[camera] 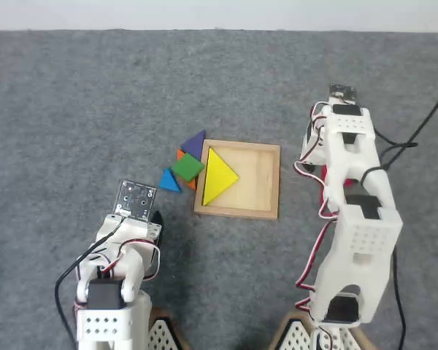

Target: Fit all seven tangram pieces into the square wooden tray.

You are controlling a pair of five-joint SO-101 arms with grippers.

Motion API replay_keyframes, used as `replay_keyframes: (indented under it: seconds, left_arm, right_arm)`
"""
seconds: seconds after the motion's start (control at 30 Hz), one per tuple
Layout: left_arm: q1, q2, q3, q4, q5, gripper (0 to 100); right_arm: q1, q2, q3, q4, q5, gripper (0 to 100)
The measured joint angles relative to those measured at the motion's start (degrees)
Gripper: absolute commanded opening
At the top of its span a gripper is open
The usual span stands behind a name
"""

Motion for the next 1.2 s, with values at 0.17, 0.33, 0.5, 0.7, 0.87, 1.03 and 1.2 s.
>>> replay_keyframes:
  seconds: [0.17,0.33,0.5,0.7,0.87,1.03,1.2]
  left_arm:
    - [0.0,0.0,0.0,0.0,0.0,14]
    - [0.0,0.0,0.0,0.0,0.0,14]
    - [0.0,0.0,0.0,0.0,0.0,14]
    - [0.0,0.0,0.0,0.0,0.0,14]
    - [0.0,0.0,0.0,0.0,0.0,14]
    - [0.0,0.0,0.0,0.0,0.0,14]
    - [0.0,0.0,0.0,0.0,0.0,14]
  right_arm:
    - [0.0,0.09,-0.26,0.97,0.0,36.1]
    - [0.0,0.53,-0.26,1.76,1.67,36.2]
    - [0.0,0.53,-0.35,2.81,3.25,36.1]
    - [-0.09,0.53,-0.26,4.31,5.45,36.1]
    - [0.09,0.53,-0.26,4.31,5.63,36.0]
    - [1.76,2.2,-0.88,4.4,5.8,25.7]
    - [2.81,2.29,-1.49,4.84,5.89,20.6]
